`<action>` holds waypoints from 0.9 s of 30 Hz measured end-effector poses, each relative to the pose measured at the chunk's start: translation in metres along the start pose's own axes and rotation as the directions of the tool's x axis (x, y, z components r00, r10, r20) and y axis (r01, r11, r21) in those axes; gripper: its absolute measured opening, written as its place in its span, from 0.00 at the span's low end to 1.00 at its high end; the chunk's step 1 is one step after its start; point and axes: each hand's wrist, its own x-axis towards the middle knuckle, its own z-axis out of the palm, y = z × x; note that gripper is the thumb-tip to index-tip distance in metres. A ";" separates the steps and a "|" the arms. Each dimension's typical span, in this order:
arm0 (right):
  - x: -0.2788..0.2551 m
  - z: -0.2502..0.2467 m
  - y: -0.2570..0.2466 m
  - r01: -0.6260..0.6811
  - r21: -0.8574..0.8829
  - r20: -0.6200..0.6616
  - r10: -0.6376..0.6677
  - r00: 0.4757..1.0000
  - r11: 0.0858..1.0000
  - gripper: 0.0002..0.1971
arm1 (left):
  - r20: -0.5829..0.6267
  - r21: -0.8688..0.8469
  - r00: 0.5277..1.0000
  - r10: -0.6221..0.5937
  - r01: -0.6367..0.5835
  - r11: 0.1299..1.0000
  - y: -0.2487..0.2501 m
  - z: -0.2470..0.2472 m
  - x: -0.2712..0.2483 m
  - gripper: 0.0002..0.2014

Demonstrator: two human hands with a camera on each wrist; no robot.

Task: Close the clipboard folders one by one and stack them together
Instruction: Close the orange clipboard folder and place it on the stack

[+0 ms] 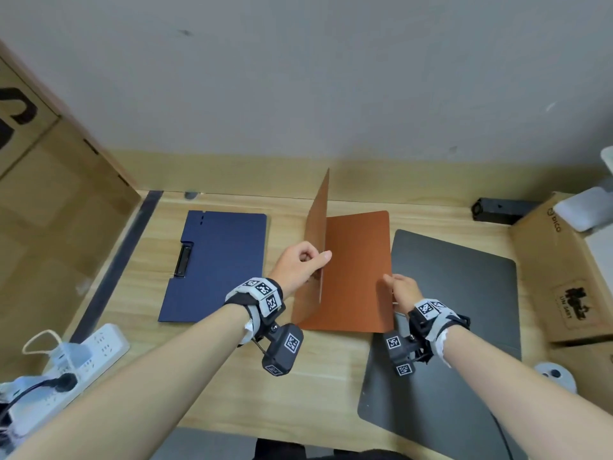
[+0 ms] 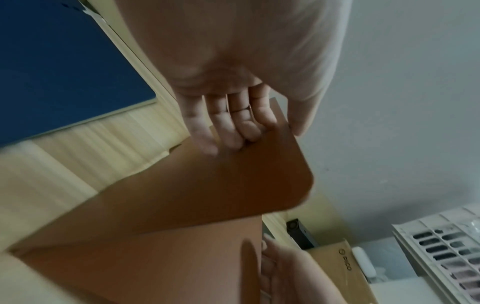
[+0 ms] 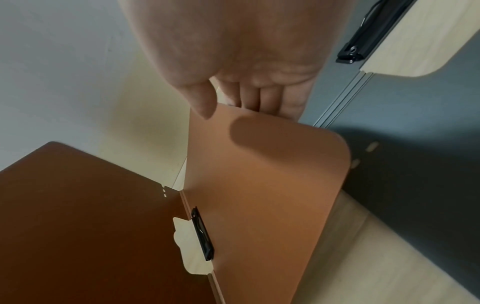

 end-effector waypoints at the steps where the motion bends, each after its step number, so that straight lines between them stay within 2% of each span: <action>1: -0.005 0.000 -0.002 -0.006 0.025 0.014 0.005 1.000 1.000 0.23 | 0.020 -0.018 1.000 -0.019 0.020 1.000 -0.002 0.006 0.002 0.14; 4: -0.016 -0.003 -0.006 -0.051 0.083 0.090 0.044 0.995 0.995 0.28 | 0.051 -0.016 0.995 -0.081 0.081 0.997 -0.010 0.020 0.009 0.10; 6: -0.020 -0.006 -0.009 -0.081 0.122 0.122 0.067 0.990 0.989 0.28 | 0.048 0.030 0.991 -0.122 0.120 0.992 -0.023 0.025 0.015 0.07; 12: -0.014 -0.006 -0.002 -0.036 0.076 0.105 0.027 0.994 0.996 0.18 | -0.055 0.258 0.964 -0.260 0.265 0.929 -0.079 0.022 0.027 0.06; 15: -0.006 -0.003 0.009 0.041 -0.030 0.083 -0.039 0.996 0.999 0.10 | -0.117 0.283 0.929 -0.351 0.370 0.885 -0.105 0.015 0.028 0.13; 17: -0.005 -0.002 0.009 0.076 -0.069 0.083 -0.071 0.994 0.995 0.10 | -0.147 0.296 0.908 -0.391 0.418 0.859 -0.114 0.011 0.027 0.18; 20: -0.006 0.002 0.003 0.120 -0.058 0.080 -0.115 0.990 0.991 0.10 | -0.130 0.211 0.875 -0.467 0.484 0.849 -0.119 0.002 0.025 0.26; 23: -0.007 0.013 -0.003 0.149 -0.068 0.102 -0.141 0.985 0.987 0.11 | -0.050 -0.005 0.869 -0.493 0.493 0.870 -0.122 -0.013 0.027 0.41; 25: -0.004 0.027 -0.009 0.158 -0.077 0.124 -0.148 0.981 0.984 0.11 | -0.078 -0.076 0.885 -0.459 0.454 0.888 -0.129 -0.028 0.031 0.42; 27: -0.002 0.050 -0.016 0.177 -0.094 0.146 -0.162 0.976 0.980 0.09 | -0.146 -0.048 0.900 -0.410 0.407 0.912 -0.134 -0.050 0.033 0.37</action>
